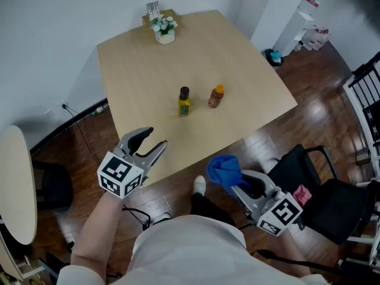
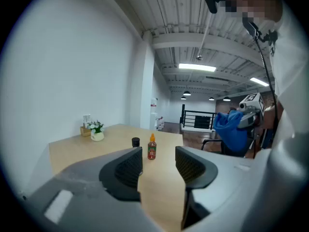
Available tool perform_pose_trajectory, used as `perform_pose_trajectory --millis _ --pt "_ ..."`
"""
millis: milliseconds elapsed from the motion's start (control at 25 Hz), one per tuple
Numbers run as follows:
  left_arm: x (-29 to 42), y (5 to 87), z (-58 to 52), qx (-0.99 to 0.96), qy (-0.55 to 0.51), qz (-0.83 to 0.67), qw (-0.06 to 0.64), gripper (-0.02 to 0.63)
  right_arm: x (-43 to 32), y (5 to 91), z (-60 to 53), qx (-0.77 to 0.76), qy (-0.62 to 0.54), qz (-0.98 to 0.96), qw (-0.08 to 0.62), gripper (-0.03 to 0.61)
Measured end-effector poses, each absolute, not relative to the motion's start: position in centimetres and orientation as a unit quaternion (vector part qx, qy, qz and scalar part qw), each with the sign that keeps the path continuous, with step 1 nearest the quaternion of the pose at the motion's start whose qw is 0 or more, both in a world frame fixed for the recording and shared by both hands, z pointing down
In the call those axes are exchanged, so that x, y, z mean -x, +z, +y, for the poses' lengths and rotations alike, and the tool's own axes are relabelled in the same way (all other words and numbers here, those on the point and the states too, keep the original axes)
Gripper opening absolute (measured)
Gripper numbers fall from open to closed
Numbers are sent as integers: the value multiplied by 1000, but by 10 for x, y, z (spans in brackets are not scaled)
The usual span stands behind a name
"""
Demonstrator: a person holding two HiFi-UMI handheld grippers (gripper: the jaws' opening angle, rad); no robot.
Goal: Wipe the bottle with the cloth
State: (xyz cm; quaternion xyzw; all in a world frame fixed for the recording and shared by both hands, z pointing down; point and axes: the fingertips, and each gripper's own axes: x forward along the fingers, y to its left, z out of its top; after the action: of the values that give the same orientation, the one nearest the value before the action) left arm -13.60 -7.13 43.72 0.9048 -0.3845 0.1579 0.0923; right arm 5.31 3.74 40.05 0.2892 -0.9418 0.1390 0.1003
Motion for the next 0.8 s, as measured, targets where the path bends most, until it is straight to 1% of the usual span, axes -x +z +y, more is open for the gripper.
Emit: perform_pose_trajectory --millis 200,400,720,800 --pt "100 468 -166 -900 180 -387 92 236 -100 407 -20 -277 147 -944 107 97" --pt "80 497 -230 -890 202 -399 92 236 -129 420 -52 -270 160 -942 116 97" --pt "67 535 -279 -879 204 -415 118 233 -152 424 -68 -308 174 -928 113 97" --pt "61 535 -281 -884 201 -408 111 205 -156 425 -69 -318 174 -925 116 97"
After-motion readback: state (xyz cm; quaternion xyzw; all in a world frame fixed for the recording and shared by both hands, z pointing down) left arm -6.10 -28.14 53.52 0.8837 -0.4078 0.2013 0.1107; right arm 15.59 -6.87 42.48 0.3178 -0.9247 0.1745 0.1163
